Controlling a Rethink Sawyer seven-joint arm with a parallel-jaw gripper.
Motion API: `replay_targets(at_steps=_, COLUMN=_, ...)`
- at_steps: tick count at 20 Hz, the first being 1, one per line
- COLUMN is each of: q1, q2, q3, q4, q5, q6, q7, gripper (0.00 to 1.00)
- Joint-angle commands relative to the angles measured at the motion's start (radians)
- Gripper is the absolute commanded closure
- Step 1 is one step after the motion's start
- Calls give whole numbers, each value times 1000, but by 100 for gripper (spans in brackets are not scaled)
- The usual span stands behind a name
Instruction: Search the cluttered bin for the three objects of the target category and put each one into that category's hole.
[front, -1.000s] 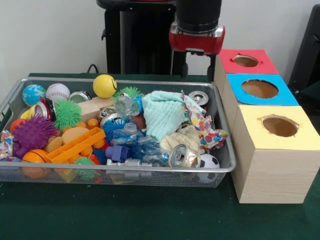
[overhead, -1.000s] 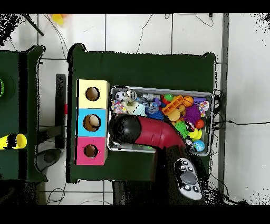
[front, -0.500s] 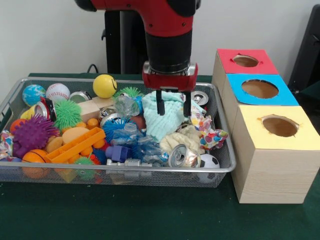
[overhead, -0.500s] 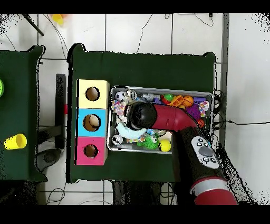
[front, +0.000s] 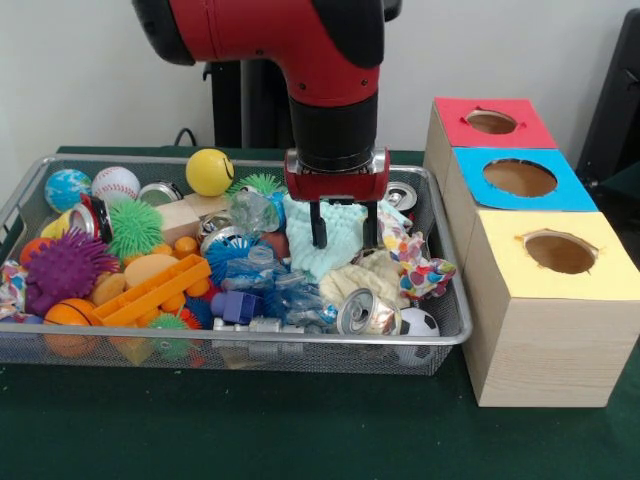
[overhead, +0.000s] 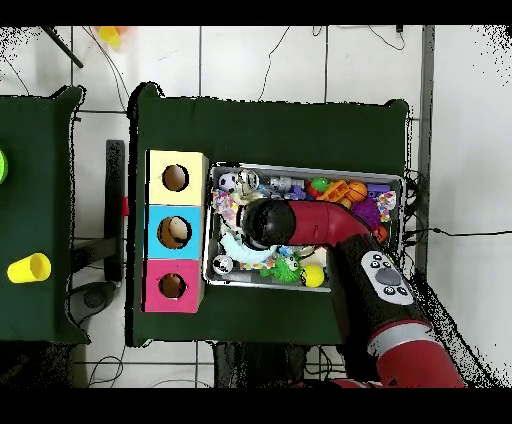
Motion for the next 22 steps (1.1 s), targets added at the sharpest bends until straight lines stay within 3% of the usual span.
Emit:
replay_targets(at_steps=1, q1=-74, q2=-72, q3=96, q4=98, q5=-122, q6=-47, q7=-172, gripper=0)
replay_targets(at_steps=6, q1=-130, q2=-99, q3=126, q4=90, q5=-157, q6=13, q7=-223, gripper=0)
replay_targets(at_steps=9, q1=-148, q2=-84, q3=120, q4=89, q5=-200, q6=-4, q7=-220, gripper=0)
replay_targets(at_steps=18, q1=-218, q2=-4, q3=106, q4=259, q5=-304, q6=-220, q7=-75, gripper=0)
replay_targets(at_steps=22, q1=-239, q2=84, q3=27, q4=317, q5=-373, q6=-362, q7=18, gripper=0)
